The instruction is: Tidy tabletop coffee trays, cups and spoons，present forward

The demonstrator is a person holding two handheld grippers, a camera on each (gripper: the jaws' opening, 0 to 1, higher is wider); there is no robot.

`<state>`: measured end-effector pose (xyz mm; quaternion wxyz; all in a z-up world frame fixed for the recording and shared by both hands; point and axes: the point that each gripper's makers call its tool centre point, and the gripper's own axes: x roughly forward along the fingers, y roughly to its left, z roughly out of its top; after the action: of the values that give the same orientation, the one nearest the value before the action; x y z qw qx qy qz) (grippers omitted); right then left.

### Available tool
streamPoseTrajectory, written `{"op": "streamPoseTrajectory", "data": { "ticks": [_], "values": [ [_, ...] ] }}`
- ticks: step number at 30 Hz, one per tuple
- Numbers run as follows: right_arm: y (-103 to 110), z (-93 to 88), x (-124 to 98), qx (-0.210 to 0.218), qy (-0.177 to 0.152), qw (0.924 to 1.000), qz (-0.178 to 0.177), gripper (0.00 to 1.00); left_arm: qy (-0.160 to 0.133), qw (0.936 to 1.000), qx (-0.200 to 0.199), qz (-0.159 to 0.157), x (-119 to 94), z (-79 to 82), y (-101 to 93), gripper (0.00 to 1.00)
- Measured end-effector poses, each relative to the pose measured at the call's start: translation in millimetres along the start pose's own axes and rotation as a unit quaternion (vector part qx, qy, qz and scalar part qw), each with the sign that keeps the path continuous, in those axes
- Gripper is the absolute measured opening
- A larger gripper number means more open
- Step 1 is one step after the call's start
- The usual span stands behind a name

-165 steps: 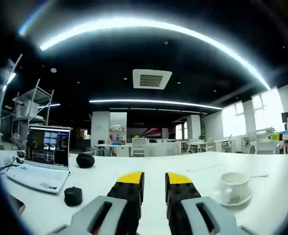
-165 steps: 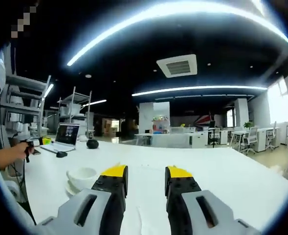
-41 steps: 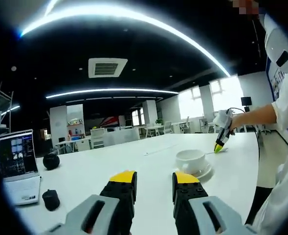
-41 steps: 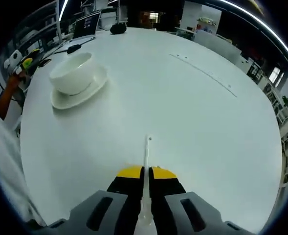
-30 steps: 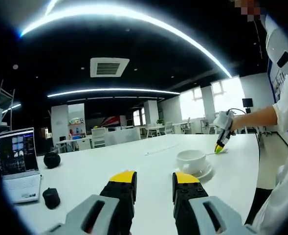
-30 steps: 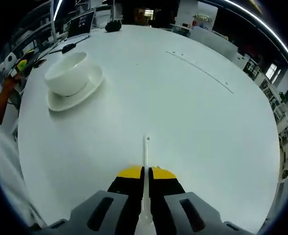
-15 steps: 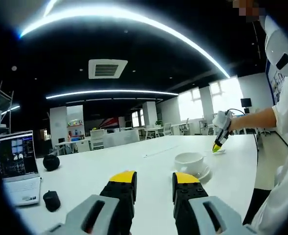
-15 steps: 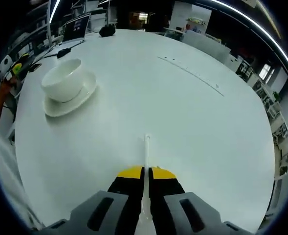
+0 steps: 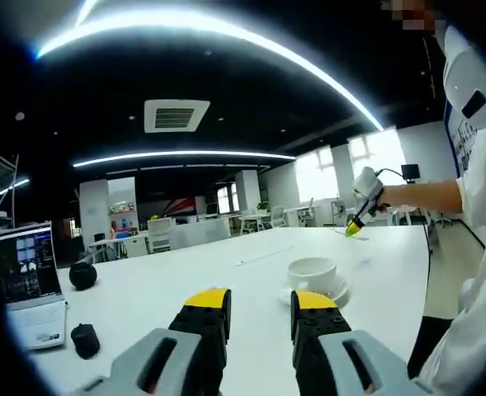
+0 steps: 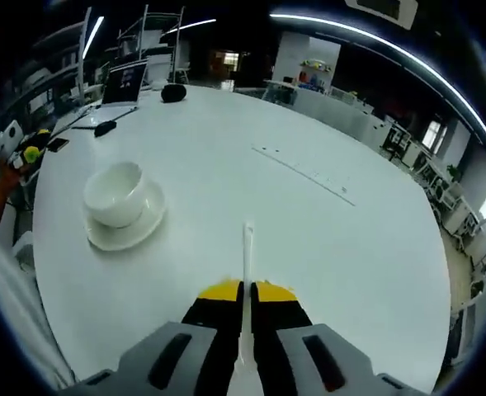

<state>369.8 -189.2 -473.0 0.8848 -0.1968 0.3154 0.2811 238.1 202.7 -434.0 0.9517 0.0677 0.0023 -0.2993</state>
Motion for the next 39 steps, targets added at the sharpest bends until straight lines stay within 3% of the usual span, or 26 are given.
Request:
{"op": "streamPoseTrajectory", "data": {
  "ticks": [8, 17, 28, 39],
  "values": [
    [-4, 25.8, -3, 0.003, -0.045, 0.9990, 0.000, 0.05, -0.004, 1.0000, 0.002, 0.002, -1, 3.4, 3.1, 0.31],
    [8, 55.2, -8, 0.004, -0.091, 0.9958, 0.006, 0.05, -0.012, 0.9999, 0.001, 0.001, -2, 9.3, 4.1, 0.31],
    [53, 103.2, -3, 0.016, -0.160, 0.9861, 0.042, 0.05, -0.017, 0.9998, 0.008, 0.007, -5, 14.4, 4.1, 0.31],
    [99, 124.7, 20, 0.045, -0.187, 0.9773, 0.089, 0.05, -0.017, 0.9998, 0.000, 0.014, -10, 10.8, 5.6, 0.30]
  ]
}}
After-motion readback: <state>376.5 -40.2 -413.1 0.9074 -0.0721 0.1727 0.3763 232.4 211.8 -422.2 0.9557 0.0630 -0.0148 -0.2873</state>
